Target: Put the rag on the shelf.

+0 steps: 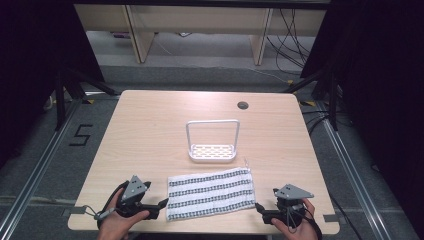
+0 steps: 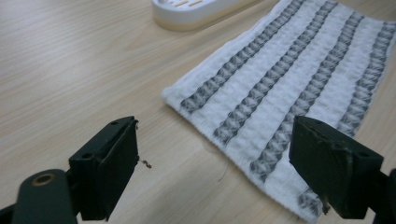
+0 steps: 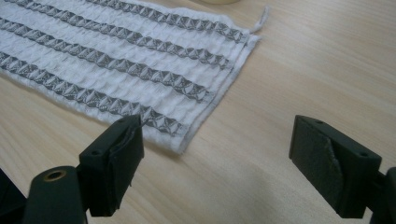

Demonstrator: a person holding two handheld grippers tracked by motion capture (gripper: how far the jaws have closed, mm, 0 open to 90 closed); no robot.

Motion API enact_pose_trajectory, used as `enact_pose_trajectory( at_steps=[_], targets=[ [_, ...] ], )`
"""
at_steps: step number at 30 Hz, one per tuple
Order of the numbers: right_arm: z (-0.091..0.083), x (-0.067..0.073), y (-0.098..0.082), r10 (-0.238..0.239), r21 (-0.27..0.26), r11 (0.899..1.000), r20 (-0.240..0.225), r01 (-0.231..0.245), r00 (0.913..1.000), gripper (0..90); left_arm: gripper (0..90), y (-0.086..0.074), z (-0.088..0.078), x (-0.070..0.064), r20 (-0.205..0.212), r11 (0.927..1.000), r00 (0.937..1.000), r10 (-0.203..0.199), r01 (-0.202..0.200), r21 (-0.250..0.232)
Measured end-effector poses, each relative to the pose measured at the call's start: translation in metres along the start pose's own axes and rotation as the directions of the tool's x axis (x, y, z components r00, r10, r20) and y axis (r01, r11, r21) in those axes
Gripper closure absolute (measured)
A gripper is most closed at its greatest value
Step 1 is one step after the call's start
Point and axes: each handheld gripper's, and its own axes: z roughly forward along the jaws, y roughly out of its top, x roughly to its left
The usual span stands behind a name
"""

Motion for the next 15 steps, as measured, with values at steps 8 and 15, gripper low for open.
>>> enact_pose_trajectory(
  at_steps=[8, 15],
  targets=[
    [0.000, 0.005, 0.002, -0.021, 0.002, 1.000, -0.017, 0.021, 0.9996, 22.4, 16.2, 0.027, 0.027, -0.011, 0.089, 0.9960, 0.9922, 0.087, -0.088, 0.014],
    [0.002, 0.011, 0.003, -0.047, 0.018, 0.999, -0.016, 0.047, 0.9988, 26.0, 20.3, 0.055, 0.055, -0.020, 0.160, 0.9935, 0.9811, 0.109, -0.113, 0.016]
  ],
)
